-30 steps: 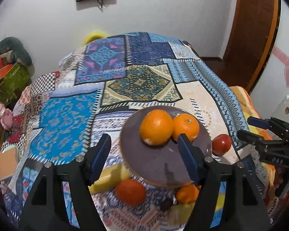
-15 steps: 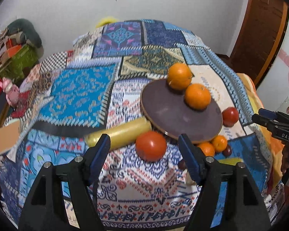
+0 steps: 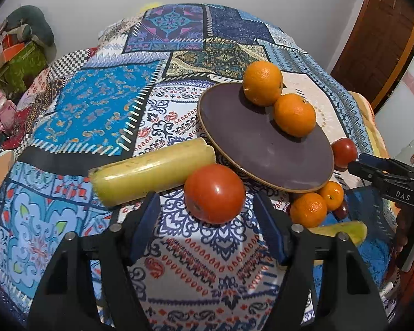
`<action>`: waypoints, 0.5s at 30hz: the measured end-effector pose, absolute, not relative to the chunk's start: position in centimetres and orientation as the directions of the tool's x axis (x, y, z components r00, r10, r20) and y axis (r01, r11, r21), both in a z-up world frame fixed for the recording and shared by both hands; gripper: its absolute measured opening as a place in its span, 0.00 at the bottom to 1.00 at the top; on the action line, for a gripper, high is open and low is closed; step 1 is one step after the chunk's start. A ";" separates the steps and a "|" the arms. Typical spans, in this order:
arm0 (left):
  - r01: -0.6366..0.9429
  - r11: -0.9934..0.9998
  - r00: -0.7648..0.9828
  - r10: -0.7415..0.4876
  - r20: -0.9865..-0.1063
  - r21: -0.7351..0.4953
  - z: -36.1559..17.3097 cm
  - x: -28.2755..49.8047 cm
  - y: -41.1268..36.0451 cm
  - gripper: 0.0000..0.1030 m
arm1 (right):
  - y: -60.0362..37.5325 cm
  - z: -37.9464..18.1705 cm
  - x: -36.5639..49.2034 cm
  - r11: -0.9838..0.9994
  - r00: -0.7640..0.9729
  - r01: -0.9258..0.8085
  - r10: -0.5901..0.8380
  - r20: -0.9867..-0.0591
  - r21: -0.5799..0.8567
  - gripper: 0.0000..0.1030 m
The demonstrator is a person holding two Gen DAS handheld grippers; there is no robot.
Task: Organize fruits
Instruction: 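Grasp a red tomato with the left tool while the right tool grasps another tomato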
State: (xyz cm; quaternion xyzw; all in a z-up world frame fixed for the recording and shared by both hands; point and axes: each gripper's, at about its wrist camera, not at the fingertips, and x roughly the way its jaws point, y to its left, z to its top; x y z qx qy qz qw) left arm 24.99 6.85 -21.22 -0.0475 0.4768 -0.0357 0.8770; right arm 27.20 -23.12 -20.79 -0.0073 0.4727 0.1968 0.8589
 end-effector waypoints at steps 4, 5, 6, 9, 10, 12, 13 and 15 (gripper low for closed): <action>0.024 0.993 0.538 -0.110 -0.836 -0.115 -21.7 25.7 6.5 0.62 | -23.0 -21.2 27.6 0.922 0.469 -0.345 0.332 -0.818 0.176 0.59; 0.026 0.993 0.537 -0.112 -0.836 -0.117 -21.7 25.8 6.5 0.60 | -22.9 -21.3 27.7 0.922 0.468 -0.346 0.332 -0.819 0.176 0.58; 0.026 0.993 0.535 -0.114 -0.837 -0.119 -21.8 25.9 6.5 0.58 | -22.9 -21.3 27.8 0.921 0.469 -0.347 0.333 -0.818 0.176 0.58; 0.026 0.991 0.529 -0.126 -0.839 -0.133 -22.1 26.2 6.5 0.49 | -22.7 -21.4 28.0 0.919 0.465 -0.351 0.336 -0.819 0.178 0.53; 0.029 0.989 0.526 -0.137 -0.840 -0.143 -22.2 26.3 6.5 0.47 | -22.7 -21.4 28.1 0.918 0.463 -0.353 0.341 -0.818 0.183 0.51; 0.029 0.990 0.530 -0.135 -0.837 -0.140 -22.1 26.2 6.4 0.47 | -22.6 -21.6 28.0 0.913 0.458 -0.360 0.353 -0.816 0.193 0.46; 0.030 0.990 0.532 -0.134 -0.836 -0.139 -22.1 26.2 6.4 0.47 | -22.4 -21.7 28.2 0.912 0.456 -0.362 0.354 -0.816 0.193 0.45; 0.028 0.989 0.533 -0.136 -0.835 -0.143 -22.1 26.1 6.5 0.47 | -22.4 -21.6 27.9 0.914 0.465 -0.362 0.347 -0.814 0.183 0.45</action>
